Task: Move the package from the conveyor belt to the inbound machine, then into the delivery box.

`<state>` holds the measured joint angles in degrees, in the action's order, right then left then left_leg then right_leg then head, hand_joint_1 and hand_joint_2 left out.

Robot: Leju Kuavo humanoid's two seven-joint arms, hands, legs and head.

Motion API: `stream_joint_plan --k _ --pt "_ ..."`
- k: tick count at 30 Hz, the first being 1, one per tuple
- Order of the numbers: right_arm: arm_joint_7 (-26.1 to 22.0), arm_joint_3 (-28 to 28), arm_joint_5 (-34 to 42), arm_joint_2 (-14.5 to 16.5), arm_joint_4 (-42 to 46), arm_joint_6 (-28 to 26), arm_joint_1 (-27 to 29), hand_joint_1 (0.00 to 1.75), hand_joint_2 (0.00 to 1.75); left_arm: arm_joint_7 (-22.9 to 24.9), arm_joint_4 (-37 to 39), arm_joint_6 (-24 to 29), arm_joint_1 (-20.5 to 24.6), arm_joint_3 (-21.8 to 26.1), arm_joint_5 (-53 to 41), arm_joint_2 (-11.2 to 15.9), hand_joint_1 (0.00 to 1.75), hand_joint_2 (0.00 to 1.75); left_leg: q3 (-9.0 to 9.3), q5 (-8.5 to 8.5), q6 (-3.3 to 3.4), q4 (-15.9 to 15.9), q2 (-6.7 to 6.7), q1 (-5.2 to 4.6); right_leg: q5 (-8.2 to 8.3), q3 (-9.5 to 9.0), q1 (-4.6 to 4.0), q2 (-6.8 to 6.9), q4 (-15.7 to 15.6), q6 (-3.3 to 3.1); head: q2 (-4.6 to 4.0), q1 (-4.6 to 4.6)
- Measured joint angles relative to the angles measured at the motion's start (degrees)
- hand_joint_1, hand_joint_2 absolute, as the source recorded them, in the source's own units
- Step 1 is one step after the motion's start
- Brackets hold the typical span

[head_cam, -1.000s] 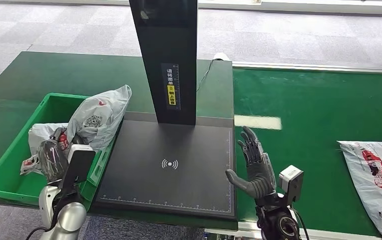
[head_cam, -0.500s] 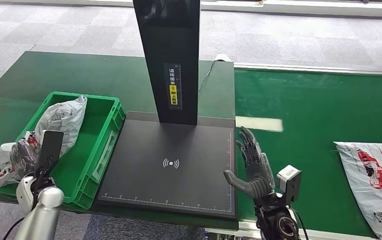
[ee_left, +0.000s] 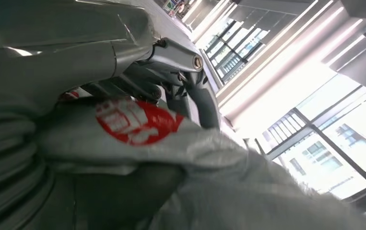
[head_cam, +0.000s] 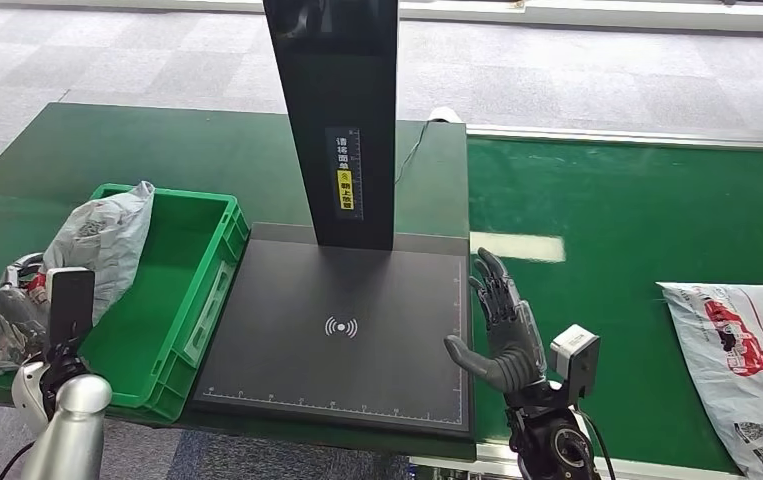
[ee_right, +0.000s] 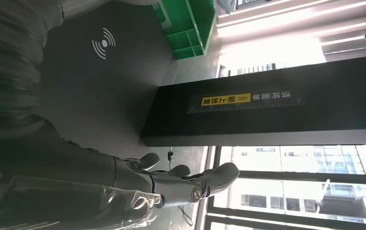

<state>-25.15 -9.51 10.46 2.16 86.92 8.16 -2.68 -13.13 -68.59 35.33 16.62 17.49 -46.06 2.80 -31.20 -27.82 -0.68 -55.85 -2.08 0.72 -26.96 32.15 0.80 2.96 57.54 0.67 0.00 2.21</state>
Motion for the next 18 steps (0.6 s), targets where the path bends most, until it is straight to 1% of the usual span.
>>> stream_joint_plan --k 7,9,14,18 --pt "0.0 -0.1 0.2 0.0 -0.1 0.0 -0.1 0.0 1.75 -2.6 -4.5 -0.4 -2.8 -5.1 2.0 -2.0 0.0 1.75 -0.03 -0.01 0.01 0.0 -0.01 -0.05 0.02 0.01 0.06 -0.02 0.0 0.03 0.0 -0.01" --pt "0.0 -0.1 0.3 0.0 -0.1 0.0 0.0 0.0 1.75 -4.0 -6.0 -0.8 -3.5 -6.4 3.4 -2.5 0.0 1.75 -0.04 -0.01 0.01 0.0 -0.03 -0.05 0.03 0.05 0.05 -0.05 0.0 0.04 0.0 0.0" --pt "0.0 -0.1 0.4 -0.1 -0.1 0.1 0.1 0.0 1.75 -11.4 -9.5 -1.0 -5.1 -9.2 10.1 -3.5 0.0 1.75 -0.14 -0.01 0.0 0.0 -0.03 -0.03 0.02 0.16 0.03 -0.06 0.0 0.03 0.0 0.01" --pt "0.0 -0.1 0.5 -0.2 -0.1 0.1 0.1 0.0 1.75 -19.1 -13.2 1.0 -6.6 -10.8 16.7 -4.7 0.0 1.75 -0.21 -0.03 -0.01 0.0 -0.05 -0.03 0.02 0.22 0.02 -0.08 0.0 0.04 0.0 0.0"
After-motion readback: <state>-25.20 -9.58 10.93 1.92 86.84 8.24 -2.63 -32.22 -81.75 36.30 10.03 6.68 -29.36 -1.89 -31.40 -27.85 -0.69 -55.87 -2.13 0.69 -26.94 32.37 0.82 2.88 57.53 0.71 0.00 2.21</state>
